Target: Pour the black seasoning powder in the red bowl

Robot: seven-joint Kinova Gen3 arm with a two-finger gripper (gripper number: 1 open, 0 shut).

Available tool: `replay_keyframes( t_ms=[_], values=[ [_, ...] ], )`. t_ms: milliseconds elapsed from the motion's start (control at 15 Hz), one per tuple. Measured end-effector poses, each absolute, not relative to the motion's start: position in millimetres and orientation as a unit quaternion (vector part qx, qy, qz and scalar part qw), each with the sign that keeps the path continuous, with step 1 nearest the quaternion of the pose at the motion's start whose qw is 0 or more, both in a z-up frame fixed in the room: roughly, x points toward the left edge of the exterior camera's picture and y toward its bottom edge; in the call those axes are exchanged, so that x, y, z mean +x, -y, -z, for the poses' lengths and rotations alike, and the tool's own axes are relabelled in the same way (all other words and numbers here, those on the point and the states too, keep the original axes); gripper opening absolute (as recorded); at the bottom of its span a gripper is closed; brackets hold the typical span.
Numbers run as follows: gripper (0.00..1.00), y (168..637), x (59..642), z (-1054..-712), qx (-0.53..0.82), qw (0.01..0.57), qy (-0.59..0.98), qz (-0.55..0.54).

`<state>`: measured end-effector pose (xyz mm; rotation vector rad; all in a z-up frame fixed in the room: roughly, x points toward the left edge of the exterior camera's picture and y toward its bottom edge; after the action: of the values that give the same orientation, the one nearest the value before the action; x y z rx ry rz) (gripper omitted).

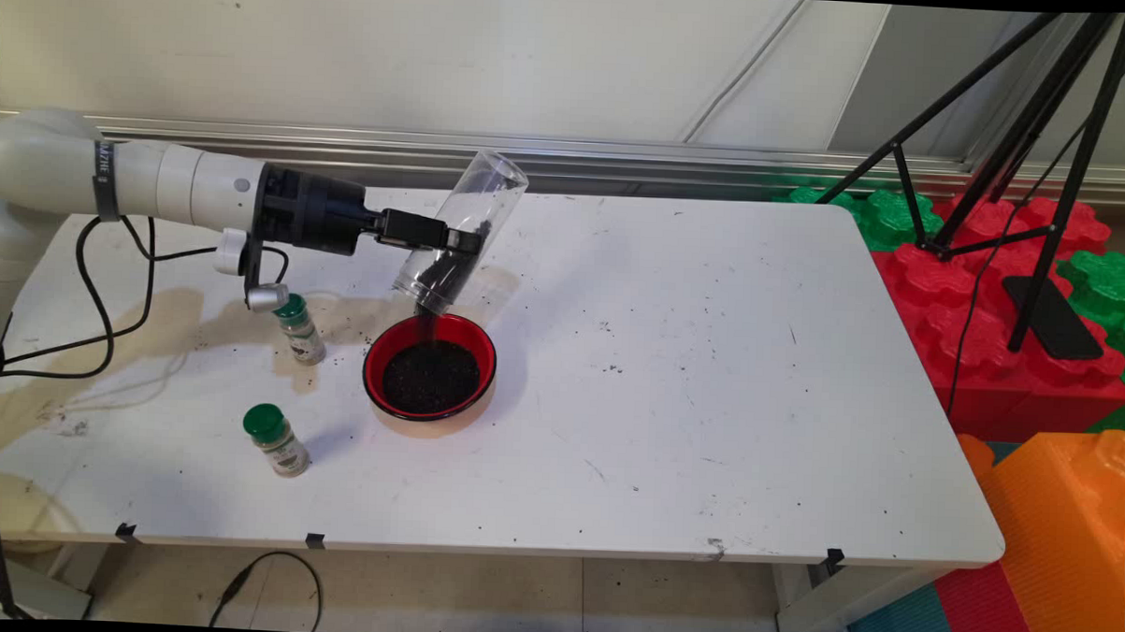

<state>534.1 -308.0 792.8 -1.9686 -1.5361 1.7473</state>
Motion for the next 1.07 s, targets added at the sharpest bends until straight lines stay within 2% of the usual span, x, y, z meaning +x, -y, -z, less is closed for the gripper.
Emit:
replay_keyframes(
  t_ms=[1067],
  values=[
    [0.00, 305.6, 530.8, -793.8, -0.673, 0.007, 0.456, -0.582]
  ],
)
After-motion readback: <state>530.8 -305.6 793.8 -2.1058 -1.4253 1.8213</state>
